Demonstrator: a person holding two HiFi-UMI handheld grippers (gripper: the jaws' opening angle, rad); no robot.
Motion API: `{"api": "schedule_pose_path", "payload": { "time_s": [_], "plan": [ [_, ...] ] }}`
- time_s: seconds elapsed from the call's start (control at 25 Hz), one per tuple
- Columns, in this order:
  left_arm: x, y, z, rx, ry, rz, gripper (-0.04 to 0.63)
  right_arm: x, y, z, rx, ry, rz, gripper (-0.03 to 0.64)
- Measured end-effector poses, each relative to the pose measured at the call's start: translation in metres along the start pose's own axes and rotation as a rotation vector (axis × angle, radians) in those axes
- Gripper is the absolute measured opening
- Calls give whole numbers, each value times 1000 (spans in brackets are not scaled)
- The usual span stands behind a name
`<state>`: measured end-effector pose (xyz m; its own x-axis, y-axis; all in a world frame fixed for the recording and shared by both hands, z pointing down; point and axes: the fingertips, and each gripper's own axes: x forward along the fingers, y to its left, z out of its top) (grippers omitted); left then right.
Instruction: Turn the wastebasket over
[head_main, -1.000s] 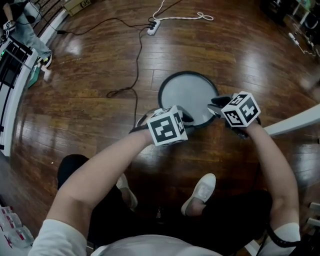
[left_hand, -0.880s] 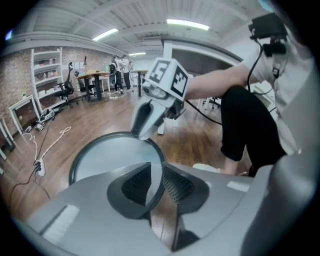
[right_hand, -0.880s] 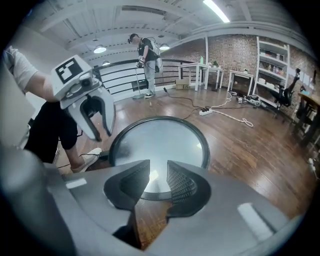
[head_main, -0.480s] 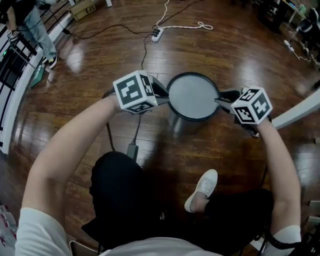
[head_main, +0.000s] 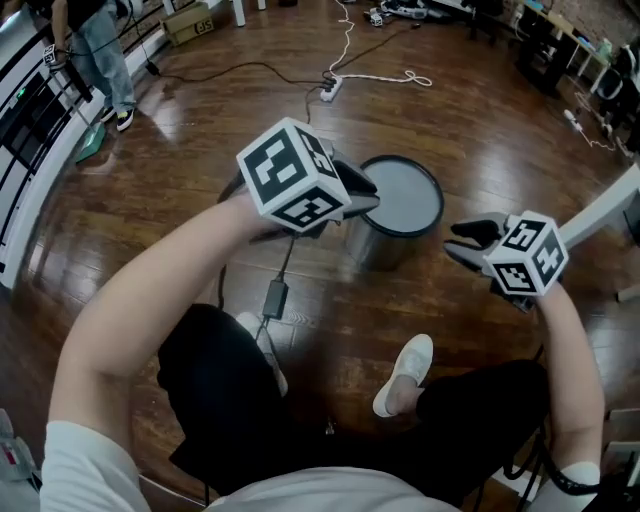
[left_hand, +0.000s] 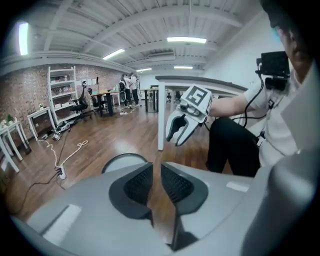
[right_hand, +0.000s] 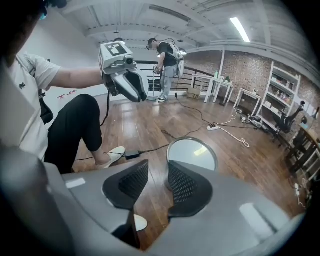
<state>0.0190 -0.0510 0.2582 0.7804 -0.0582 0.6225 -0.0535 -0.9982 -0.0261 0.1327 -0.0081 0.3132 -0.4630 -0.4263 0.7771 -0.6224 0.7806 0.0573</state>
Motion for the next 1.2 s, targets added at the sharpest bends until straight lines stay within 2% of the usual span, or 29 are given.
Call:
{"api": "schedule_pose_path", "payload": {
  "time_s": [0.2, 0.32, 0.44, 0.68, 0.92, 1.2],
  "plan": [
    [3, -74, 12, -16, -90, -91, 80, -28, 50, -18, 0, -19, 49, 149],
    [4, -95, -7, -31, -76, -107, 91, -35, 71, -26, 9, -43, 73, 159],
    [1, -99, -19, -19, -39, -90, 97, -43, 78, -26, -4, -63, 62, 163],
    [-14, -112, -43, -71, -21, -60, 100, -47, 84, -23, -6, -117, 86, 164],
    [-19, -114, -41, -95, -31, -25, 100, -44, 92, -17, -69, -105, 99, 154],
    [-14, -114, -42, -87, -18, -11, 100, -48, 87, -24, -67, -107, 78, 146]
  ]
}}
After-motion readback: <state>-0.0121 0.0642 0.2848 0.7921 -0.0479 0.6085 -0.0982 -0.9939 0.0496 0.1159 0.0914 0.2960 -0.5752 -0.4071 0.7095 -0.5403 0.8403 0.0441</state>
